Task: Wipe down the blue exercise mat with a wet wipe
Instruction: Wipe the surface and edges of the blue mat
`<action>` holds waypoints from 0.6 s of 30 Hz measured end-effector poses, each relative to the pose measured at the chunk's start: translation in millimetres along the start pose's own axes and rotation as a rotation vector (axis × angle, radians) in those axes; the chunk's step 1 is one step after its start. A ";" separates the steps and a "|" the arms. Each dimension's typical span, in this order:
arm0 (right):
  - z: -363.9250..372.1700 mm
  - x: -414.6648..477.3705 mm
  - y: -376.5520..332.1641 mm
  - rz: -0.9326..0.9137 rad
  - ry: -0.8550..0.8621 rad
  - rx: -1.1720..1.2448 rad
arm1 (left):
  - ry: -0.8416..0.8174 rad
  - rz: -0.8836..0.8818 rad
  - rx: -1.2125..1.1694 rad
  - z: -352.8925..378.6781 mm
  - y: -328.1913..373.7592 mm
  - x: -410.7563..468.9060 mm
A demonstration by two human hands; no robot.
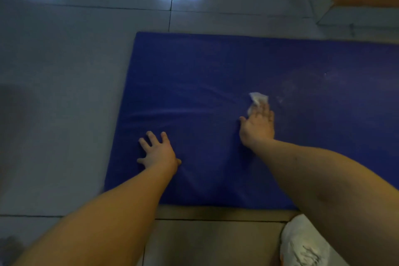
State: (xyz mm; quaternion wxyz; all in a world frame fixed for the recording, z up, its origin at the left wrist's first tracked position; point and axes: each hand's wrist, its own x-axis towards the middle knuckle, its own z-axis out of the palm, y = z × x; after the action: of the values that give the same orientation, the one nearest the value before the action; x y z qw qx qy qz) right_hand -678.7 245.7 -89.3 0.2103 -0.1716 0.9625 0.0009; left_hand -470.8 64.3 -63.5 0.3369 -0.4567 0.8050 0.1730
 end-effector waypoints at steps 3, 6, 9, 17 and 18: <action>-1.3 -2.9 -12.0 0.132 -0.035 0.067 | -0.008 0.010 0.015 0.6 -3.4 -2.7; 20.6 -16.6 -57.8 -0.072 0.034 0.143 | 0.021 0.035 0.001 2.5 -9.7 -5.3; 38.0 -42.8 -116.2 -0.385 -0.008 0.238 | 0.155 0.045 -0.085 -1.3 -19.2 -7.5; 41.6 -46.5 -161.7 -0.873 -0.135 -0.194 | 0.214 0.054 -0.125 -16.8 -35.6 6.7; 38.2 -40.6 -154.7 -0.832 -0.117 -0.185 | 0.175 0.076 -0.122 -17.0 -33.7 9.8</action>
State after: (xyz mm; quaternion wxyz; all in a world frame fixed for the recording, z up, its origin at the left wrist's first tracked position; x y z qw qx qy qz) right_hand -577.5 116.4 -96.7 0.2305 -0.5628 0.7937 0.0119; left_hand -452.1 30.7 -57.2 0.2301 -0.4589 0.8360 0.1940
